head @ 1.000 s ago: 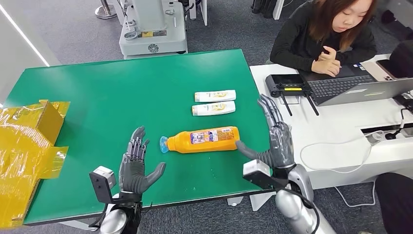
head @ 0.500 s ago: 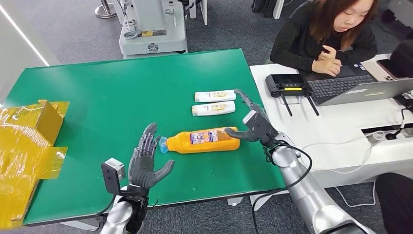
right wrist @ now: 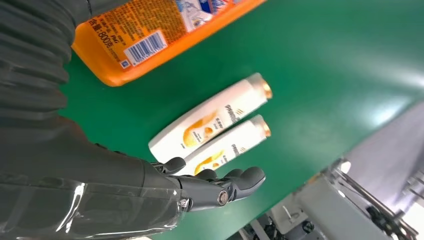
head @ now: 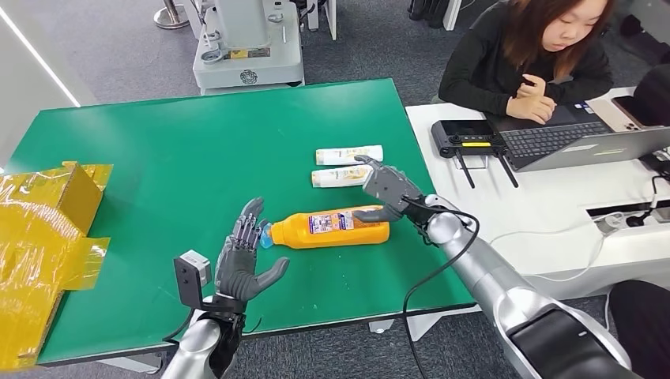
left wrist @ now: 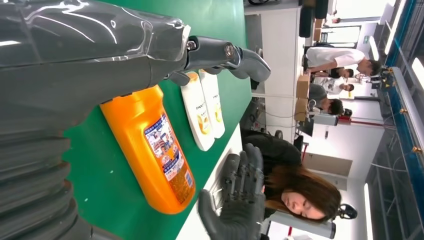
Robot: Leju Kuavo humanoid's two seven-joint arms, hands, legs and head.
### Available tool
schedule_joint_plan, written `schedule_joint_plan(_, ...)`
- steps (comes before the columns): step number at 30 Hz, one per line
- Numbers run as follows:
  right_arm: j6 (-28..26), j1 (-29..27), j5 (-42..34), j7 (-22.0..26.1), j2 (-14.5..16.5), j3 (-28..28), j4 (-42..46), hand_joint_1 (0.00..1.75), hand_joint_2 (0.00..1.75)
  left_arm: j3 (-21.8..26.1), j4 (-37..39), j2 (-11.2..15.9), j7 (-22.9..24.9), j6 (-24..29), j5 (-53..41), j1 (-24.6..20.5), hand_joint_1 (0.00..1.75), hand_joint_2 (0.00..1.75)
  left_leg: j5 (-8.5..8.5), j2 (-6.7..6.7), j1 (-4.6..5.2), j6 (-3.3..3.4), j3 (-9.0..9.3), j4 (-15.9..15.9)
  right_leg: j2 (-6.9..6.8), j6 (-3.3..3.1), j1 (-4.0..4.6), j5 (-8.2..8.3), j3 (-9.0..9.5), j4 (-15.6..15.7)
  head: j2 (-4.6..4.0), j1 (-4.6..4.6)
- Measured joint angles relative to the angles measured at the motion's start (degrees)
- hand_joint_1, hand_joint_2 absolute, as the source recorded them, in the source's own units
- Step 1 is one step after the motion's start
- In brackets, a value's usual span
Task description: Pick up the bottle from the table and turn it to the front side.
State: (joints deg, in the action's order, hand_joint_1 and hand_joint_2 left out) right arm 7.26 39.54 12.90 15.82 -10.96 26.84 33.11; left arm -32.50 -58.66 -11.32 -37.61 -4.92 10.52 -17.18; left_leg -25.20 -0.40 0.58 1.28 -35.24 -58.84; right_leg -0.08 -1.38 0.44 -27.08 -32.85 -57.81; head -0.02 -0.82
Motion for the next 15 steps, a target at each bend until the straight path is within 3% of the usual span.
schedule_joint_plan(7,0.01,0.39,1.63,-1.86,-2.07,6.43,-0.44,0.00,1.75,-0.01,0.41,-0.59,1.27,-0.88,-0.97,-1.28,0.00,1.75,0.00,0.00,0.01,0.00,-0.02,0.00,0.00,0.00,0.00,0.00,0.00,0.00,0.00,0.00)
schedule_joint_plan(15,7.02,3.81,-1.05,-4.91,-3.92,9.98,-0.28,0.00,1.75,0.01,-0.04,-0.69,2.72,-0.99,-1.78,-1.19,0.00,1.75,0.00,0.01,0.02,0.00,-0.02,-0.01,0.00,0.00,-0.01,0.01,0.00,-0.01,0.00,0.02)
